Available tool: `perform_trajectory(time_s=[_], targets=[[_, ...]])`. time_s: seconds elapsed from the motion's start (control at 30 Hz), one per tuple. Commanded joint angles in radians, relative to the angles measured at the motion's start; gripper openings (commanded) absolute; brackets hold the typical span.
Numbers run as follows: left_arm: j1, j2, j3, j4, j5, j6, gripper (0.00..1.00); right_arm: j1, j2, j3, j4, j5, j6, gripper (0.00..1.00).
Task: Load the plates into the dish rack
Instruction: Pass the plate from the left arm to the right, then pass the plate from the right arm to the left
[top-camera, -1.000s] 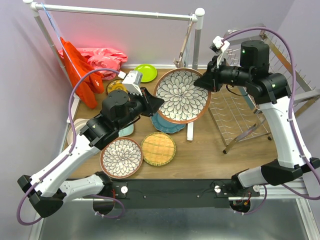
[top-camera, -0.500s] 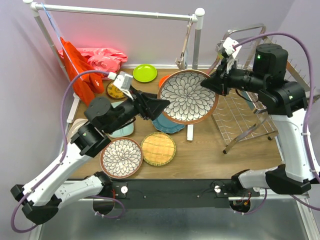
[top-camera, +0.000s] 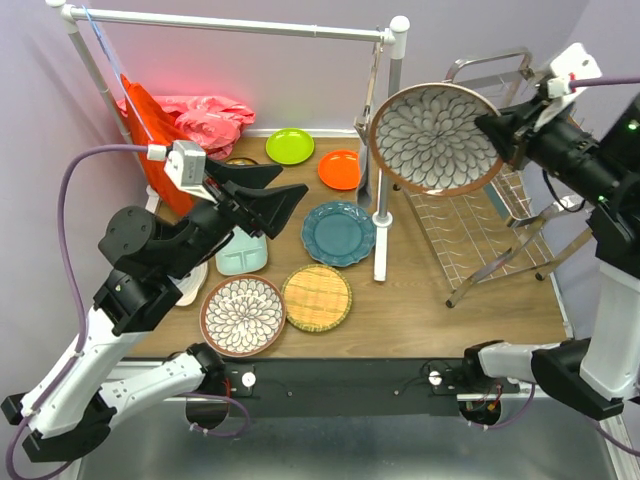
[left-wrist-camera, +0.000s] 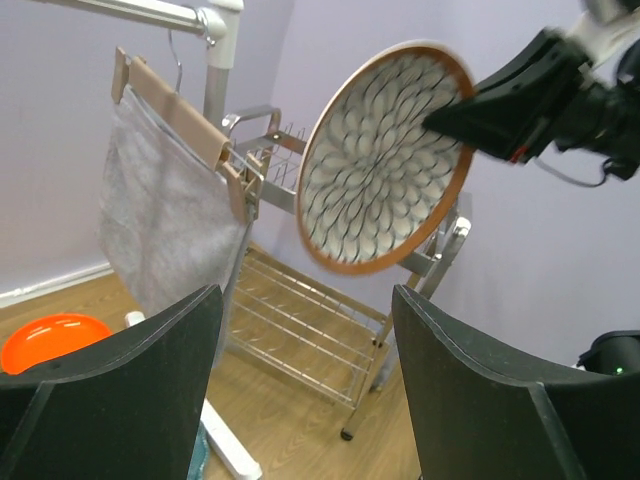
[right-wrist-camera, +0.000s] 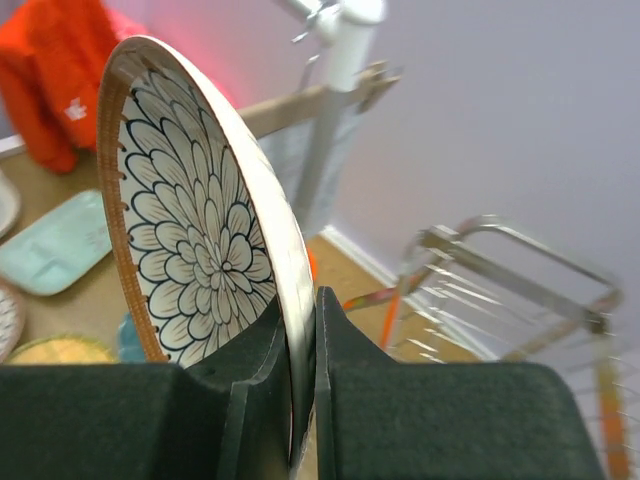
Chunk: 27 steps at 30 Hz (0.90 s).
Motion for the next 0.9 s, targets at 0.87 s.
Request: perform_trajectory(time_s=[0.87], targets=[[0.003,0.018,-0.101,0.01,-0.097,0.225,0.81,-0.05,0.318,0.341,0.444,0.614,-0.647,0.01]])
